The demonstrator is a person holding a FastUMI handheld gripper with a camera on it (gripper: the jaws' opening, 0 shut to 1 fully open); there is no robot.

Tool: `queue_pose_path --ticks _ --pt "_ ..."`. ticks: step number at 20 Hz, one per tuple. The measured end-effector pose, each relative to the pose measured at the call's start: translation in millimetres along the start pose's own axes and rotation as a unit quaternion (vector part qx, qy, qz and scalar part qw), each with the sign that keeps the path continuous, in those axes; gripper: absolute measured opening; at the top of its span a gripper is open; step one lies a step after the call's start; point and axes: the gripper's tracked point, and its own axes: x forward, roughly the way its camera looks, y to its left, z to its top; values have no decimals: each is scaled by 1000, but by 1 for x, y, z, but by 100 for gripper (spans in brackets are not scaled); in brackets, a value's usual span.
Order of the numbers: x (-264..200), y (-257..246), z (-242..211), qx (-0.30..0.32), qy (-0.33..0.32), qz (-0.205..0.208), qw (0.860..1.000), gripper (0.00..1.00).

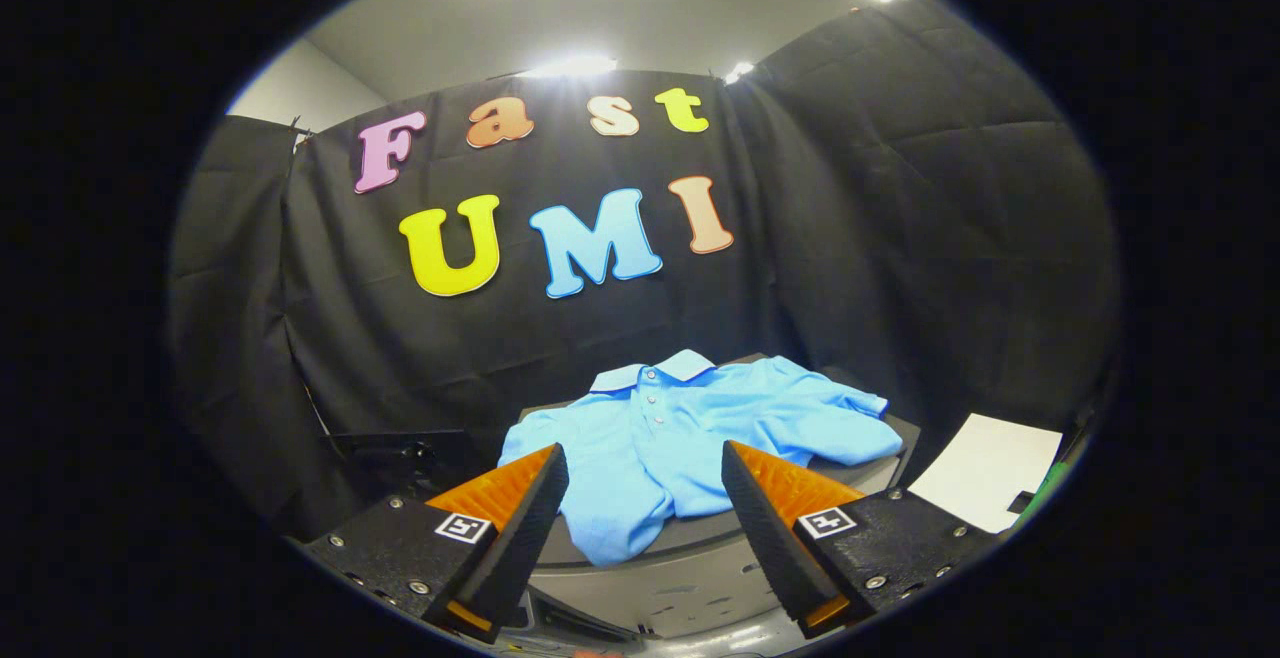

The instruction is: Put the clothes into the washing machine and then close the washing machine lid.

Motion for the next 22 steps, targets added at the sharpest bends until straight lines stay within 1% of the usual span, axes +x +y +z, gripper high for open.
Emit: queue_pose_path --ticks 3,5,9,11,13,15,18,19,20,22 --pt "41 -3 -9 -39 40 -2 998 96" --pt "65 2 -17 -65 67 12 996 96" --pt "100 8 -29 -58 121 37 990 96" --pt "109 8 -34 -75 149 39 985 96" --pt "115 7 -35 -86 162 43 982 96" --pt "114 7 -40 -83 175 48 980 96" --pt "118 4 -59 -82 209 46 973 96" --pt "121 6 -55 -86 198 49 975 96" --pt "120 3 -60 -89 208 49 973 97" --pt "120 0 -61 -91 205 47 973 97"
